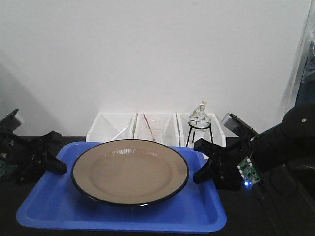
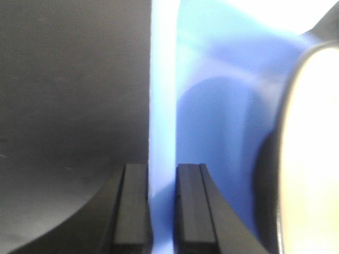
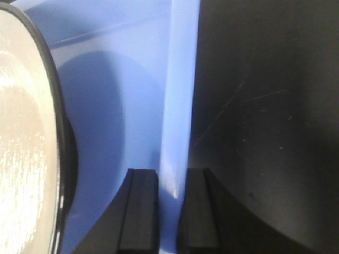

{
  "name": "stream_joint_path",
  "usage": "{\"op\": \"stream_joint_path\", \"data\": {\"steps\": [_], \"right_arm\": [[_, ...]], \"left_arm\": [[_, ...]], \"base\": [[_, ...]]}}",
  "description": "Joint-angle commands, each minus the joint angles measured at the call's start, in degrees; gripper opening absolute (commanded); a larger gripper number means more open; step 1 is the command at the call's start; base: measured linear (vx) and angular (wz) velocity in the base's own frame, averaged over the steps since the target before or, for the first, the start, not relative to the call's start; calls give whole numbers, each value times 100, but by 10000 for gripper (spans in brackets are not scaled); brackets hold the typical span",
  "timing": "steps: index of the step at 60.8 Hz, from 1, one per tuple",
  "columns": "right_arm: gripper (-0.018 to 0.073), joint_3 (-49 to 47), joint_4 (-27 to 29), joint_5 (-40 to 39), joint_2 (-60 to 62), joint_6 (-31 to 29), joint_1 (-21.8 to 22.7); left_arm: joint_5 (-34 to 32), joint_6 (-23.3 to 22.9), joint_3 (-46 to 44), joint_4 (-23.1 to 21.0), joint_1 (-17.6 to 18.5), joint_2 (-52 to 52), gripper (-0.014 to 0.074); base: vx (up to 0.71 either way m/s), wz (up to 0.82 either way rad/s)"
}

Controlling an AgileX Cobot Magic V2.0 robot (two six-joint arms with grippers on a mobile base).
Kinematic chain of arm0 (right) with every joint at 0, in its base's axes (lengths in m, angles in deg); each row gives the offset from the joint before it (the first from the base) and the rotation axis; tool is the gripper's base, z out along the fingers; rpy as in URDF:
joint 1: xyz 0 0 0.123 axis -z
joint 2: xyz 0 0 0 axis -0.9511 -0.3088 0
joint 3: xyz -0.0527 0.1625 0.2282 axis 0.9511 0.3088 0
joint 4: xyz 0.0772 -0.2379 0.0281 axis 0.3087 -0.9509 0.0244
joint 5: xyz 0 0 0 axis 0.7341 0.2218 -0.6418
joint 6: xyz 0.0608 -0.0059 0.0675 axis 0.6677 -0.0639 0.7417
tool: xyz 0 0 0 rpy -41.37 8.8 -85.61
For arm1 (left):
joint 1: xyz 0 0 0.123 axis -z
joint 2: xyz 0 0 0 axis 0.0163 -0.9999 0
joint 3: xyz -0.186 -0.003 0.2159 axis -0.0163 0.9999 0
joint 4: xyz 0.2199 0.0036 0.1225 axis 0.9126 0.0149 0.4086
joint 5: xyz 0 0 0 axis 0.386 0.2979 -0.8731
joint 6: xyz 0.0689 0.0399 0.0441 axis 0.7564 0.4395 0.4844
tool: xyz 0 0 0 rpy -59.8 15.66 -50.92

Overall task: Place disk in tray to left cabinet
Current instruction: 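Grip the tray edges with both grippers and lift the tray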

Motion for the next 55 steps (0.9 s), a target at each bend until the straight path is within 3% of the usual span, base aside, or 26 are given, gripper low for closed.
{"op": "stream_joint_path", "data": {"steps": [1, 17, 55], "right_arm": [[-5, -457, 591, 163, 334, 16, -36], [-4, -1073, 563, 496, 334, 185, -36], [-4, -1092, 791, 596, 581, 270, -36]], "left_arm": [[51, -146, -297, -699, 105, 400, -1], [78, -301, -399, -693, 105, 680, -1], [169, -402, -399, -703, 105, 787, -1]], "base": [[0, 0], [0, 0], [0, 0]]}}
